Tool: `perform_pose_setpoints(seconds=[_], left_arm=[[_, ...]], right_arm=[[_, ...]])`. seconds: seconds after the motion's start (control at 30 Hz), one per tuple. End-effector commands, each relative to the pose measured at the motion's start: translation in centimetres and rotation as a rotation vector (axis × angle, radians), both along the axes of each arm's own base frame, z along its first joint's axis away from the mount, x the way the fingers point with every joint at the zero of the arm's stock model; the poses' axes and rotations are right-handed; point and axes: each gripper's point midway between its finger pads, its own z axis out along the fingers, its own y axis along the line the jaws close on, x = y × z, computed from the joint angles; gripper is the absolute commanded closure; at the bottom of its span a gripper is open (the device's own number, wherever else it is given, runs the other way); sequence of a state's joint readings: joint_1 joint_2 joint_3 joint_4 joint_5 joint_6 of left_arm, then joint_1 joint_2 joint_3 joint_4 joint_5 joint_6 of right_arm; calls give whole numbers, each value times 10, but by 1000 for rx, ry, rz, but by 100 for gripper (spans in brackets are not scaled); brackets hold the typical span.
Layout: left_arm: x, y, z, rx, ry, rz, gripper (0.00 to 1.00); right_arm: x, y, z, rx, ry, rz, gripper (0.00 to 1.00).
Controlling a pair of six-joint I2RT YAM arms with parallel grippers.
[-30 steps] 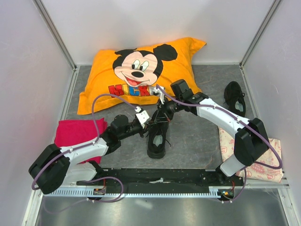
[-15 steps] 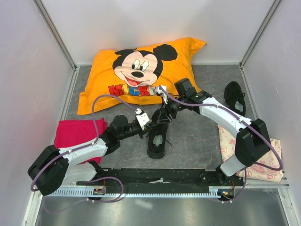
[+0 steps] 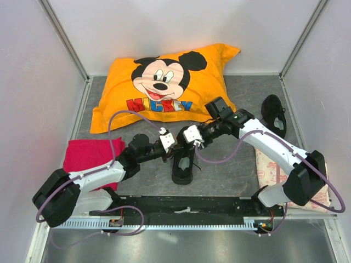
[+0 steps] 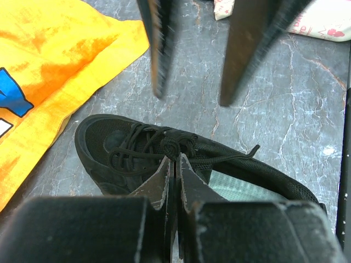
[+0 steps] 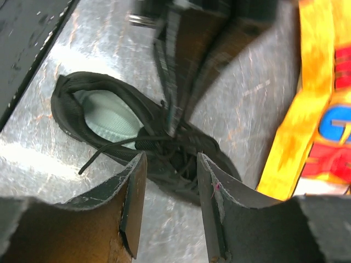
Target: Tie the shoes
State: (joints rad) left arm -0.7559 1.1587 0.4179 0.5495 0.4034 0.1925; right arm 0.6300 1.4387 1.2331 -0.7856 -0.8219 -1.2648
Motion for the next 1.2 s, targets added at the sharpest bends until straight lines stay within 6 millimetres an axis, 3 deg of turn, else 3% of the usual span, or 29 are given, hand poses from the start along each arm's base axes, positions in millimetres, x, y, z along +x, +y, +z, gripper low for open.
perform_pose_setpoints(seconds=[0.0, 0.8, 1.17], left_arm=[[2, -5, 10, -7, -52, -36, 98], [2, -10, 10, 0, -49, -61, 99], [2, -10, 9, 3, -48, -63, 98]], right_arm=[[-10, 12, 6, 34, -78, 149, 51], [-4, 28, -7, -35, -204, 231, 62], [-1, 30, -11, -44, -246, 248, 75]])
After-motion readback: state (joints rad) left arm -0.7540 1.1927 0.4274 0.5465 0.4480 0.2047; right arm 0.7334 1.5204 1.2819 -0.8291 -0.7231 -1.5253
